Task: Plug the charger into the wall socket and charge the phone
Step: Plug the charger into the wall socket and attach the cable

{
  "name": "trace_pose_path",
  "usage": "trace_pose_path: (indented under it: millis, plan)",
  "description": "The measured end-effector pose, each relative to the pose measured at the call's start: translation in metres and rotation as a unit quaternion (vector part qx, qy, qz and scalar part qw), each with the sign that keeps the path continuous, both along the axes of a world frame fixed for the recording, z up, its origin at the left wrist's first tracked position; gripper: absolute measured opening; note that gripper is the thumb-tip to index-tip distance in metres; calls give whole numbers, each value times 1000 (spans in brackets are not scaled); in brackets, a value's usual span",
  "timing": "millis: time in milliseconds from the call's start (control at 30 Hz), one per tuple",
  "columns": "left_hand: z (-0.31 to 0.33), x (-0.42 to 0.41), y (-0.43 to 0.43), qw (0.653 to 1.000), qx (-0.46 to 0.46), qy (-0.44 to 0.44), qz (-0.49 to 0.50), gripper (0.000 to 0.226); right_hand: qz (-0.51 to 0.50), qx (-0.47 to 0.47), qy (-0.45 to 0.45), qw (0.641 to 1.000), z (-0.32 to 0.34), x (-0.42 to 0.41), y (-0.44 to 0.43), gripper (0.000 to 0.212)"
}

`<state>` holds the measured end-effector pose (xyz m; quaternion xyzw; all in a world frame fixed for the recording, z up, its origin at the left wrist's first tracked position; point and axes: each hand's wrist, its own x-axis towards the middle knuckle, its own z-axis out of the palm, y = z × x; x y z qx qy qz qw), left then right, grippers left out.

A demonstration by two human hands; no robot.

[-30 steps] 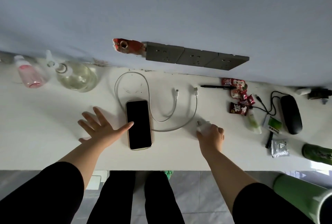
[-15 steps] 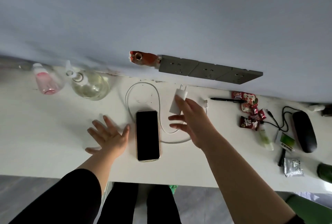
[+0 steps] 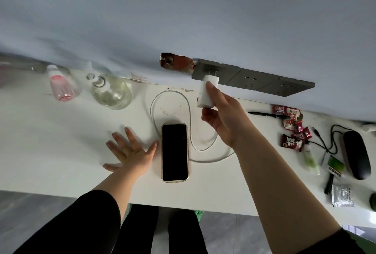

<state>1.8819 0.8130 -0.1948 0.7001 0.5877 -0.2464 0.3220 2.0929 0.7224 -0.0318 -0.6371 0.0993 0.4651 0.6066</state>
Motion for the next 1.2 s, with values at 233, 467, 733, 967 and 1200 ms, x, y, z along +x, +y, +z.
trace_pose_path:
  millis: [233, 467, 733, 967, 1200]
  plan:
    - [-3, 0, 0, 1000, -3, 1, 0, 106, -48, 58, 47, 996, -4, 3, -2, 18]
    - [-1, 1, -1, 1000, -4, -2, -2, 106, -117, 75, 53, 989, -5, -5, -3, 22]
    - [0, 1, -1, 1000, -2, 1, -4, 105, -147, 51, 56, 986, -2, -5, 2, 15]
    - [3, 2, 0, 1000, -5, -4, 6, 123, -161, 44, 64, 984, 1, -1, 3, 18]
    - [3, 2, -1, 1000, -9, -5, 6, 125, -149, 41, 68, 986, 0, 4, 3, 17]
